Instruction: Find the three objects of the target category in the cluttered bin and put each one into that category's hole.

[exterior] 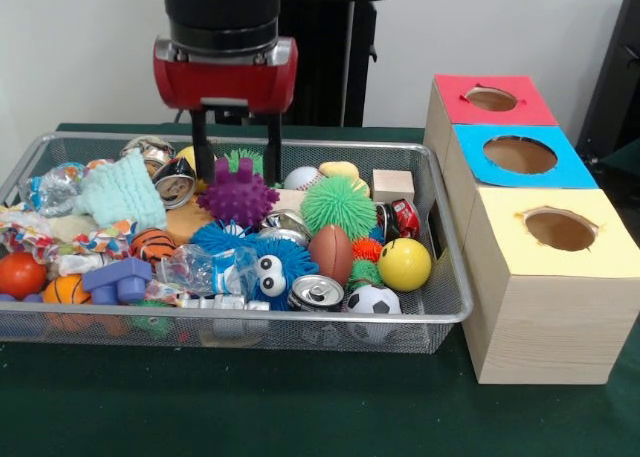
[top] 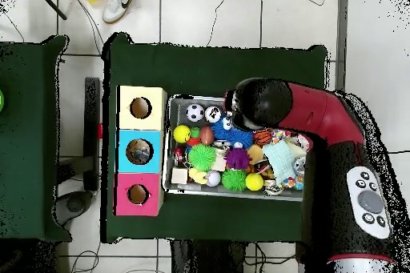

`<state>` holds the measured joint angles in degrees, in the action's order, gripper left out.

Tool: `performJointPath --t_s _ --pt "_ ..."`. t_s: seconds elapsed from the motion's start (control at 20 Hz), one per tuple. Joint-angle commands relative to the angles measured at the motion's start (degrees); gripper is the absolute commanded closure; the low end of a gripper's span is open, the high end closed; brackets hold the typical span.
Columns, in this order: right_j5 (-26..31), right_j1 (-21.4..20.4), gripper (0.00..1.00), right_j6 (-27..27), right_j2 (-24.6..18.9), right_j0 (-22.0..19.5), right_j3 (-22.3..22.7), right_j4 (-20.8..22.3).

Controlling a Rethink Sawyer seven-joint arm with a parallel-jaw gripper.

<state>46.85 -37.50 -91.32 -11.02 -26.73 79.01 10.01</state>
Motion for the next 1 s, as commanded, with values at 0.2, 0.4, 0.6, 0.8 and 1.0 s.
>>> performJointPath --t_s 0.2,0.4,0.6,0.8,1.0 --pt "-1.0 7.2 0.0 14.2 -8.9 -2.2 -1.2 7.1" --pt "-2.1 9.7 0.0 14.2 -10.0 -2.9 -3.8 8.8" --pt "-2.9 11.6 0.0 15.1 -11.5 -3.9 -5.9 10.5" --pt "-2.3 13.7 0.0 17.3 -13.4 -4.7 -9.6 12.5" --pt "-1.5 13.5 0.0 17.6 -14.6 -5.3 -10.8 13.9"
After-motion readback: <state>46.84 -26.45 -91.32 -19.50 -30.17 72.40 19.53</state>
